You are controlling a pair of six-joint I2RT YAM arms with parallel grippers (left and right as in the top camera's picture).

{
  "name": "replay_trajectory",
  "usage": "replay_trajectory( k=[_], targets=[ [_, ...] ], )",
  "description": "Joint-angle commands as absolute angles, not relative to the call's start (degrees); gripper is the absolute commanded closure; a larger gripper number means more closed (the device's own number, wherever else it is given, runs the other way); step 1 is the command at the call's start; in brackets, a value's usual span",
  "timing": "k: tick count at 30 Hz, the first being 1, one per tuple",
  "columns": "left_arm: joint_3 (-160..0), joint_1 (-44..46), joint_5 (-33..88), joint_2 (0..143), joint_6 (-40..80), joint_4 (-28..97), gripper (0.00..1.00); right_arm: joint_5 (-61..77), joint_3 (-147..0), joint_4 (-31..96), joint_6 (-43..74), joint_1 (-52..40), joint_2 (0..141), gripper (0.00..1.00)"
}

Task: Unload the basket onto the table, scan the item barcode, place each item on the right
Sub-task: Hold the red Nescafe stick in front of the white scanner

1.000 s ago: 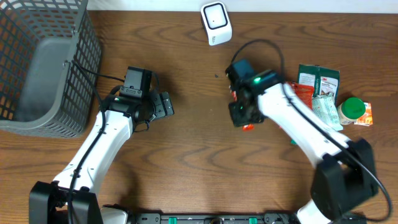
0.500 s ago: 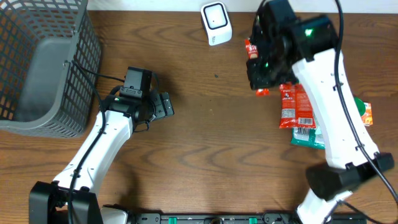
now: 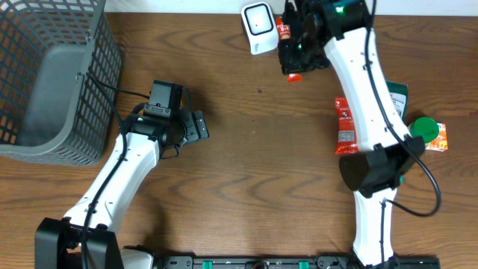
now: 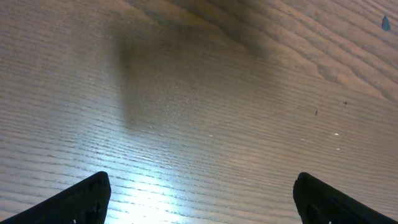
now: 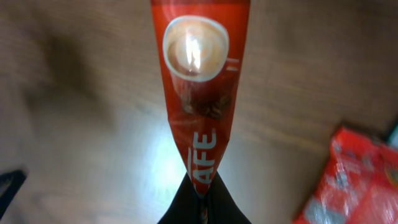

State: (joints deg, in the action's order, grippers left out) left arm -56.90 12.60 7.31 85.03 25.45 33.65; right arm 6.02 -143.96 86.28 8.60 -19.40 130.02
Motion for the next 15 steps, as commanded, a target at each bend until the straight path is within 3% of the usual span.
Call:
replay_trajectory(
  k=[1, 15],
  targets=[
    [-56.3, 12.6, 6.8, 85.4, 25.1, 33.8, 0.06, 6.7, -145.2, 83.7, 8.0, -18.7, 134.2, 0.99],
    [-56.3, 12.6, 6.8, 85.4, 25.1, 33.8, 0.06, 19.8, -145.2, 61.5, 14.3, -14.5, 141.7, 0.99]
  ],
)
